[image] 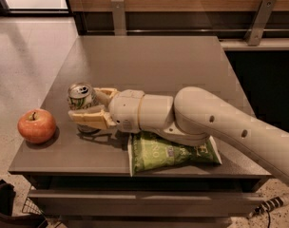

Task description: Move 7up can near apple

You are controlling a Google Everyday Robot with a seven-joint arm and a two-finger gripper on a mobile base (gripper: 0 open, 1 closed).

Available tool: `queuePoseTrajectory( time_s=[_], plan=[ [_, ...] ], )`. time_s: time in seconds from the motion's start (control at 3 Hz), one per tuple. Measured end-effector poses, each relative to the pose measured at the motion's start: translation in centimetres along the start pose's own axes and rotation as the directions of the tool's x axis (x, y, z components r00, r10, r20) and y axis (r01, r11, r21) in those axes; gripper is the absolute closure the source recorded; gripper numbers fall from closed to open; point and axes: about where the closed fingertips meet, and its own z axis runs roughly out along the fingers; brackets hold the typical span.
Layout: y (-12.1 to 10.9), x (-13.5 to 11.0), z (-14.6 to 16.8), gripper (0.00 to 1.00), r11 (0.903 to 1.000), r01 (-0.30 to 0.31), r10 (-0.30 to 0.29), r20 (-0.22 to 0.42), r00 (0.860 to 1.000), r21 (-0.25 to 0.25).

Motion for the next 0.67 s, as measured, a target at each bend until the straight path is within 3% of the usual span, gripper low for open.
queuePoseTrajectory(
  time_s=[0.33, 0.67],
  plan=[
    [0.13, -0.06, 0.12, 0.0, 1.0, 0.001, -0.001, 0.0, 1.0, -0.003],
    [0.16, -0.07, 0.14, 0.0, 1.0, 0.002, -0.002, 0.0, 1.0, -0.004]
  ],
)
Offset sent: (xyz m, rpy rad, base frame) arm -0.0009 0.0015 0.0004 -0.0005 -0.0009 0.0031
